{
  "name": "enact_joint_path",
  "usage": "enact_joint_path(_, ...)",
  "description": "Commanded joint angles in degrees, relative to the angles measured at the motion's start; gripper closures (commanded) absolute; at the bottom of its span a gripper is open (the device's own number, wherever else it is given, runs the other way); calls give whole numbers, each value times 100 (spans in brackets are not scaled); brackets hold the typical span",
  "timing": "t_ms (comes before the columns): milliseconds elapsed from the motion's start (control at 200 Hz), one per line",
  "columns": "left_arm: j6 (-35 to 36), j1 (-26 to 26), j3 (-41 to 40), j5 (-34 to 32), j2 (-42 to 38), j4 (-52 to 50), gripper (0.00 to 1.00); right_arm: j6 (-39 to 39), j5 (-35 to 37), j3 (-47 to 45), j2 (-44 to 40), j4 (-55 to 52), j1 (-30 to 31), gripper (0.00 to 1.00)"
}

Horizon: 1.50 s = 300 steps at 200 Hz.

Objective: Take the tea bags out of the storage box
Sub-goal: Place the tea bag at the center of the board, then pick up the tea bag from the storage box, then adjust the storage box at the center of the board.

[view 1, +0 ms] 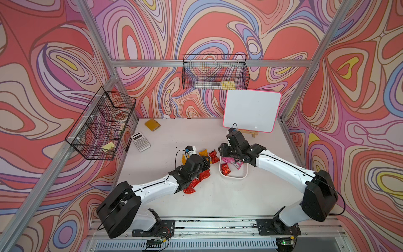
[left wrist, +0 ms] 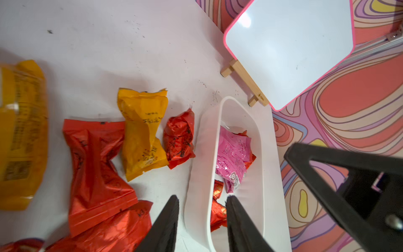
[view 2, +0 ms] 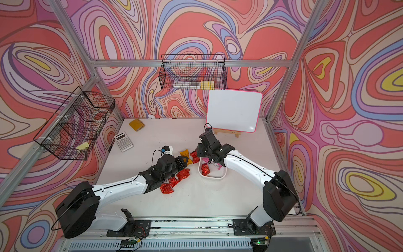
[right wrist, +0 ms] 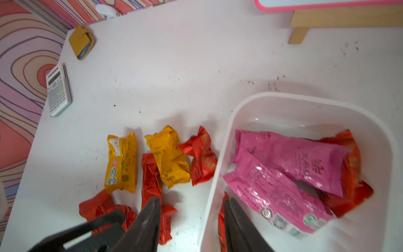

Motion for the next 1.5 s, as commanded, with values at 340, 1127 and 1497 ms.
enact_joint_path(340, 140, -219, 390, 1147, 755, 143, 50, 462, -1200, -1324, -128, 199, -328, 35)
enact_joint_path(1127, -295, -543, 663, 1320, 1718, 545, 80, 164, -1022, -1741, 186, 719, -401, 70)
enact_joint_path(1497, -267, -679, 879, 1356, 1872, 510, 84, 164, -690, -1946, -732, 117, -433, 89)
